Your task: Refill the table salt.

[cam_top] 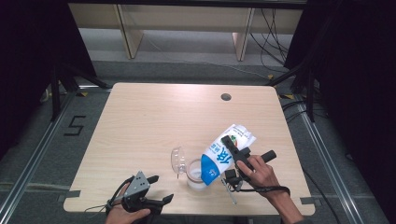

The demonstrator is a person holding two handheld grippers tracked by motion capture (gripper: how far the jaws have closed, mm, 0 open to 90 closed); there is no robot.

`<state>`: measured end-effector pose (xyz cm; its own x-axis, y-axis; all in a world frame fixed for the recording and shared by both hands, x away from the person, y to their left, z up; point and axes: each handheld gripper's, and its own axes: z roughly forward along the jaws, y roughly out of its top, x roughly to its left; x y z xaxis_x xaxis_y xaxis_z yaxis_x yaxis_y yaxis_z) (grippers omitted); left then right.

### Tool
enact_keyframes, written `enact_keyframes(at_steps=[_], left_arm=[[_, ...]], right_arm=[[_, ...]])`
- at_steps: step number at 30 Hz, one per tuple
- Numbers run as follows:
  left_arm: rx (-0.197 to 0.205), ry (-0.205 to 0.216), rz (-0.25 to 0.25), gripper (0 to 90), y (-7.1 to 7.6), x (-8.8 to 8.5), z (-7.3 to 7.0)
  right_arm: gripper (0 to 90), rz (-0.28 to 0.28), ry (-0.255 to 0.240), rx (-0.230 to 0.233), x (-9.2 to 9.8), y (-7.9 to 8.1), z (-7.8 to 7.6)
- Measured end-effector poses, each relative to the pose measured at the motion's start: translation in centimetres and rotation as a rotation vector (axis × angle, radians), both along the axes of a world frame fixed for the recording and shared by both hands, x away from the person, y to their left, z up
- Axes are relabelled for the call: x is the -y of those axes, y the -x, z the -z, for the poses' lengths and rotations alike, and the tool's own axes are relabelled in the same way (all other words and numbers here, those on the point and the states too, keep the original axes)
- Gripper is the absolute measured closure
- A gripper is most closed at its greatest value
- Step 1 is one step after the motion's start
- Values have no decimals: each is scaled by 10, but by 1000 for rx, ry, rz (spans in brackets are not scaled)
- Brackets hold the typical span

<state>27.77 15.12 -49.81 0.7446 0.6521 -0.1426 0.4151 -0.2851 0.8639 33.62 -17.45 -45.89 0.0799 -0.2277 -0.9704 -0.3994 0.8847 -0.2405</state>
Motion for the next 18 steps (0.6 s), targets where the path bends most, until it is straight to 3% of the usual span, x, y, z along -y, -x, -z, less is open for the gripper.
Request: enact_keyframes(at_steps=[18], left_arm=[[-2,2,-5,152,0,0,0]], right_arm=[[685,10,-2,-4,0,0,2]])
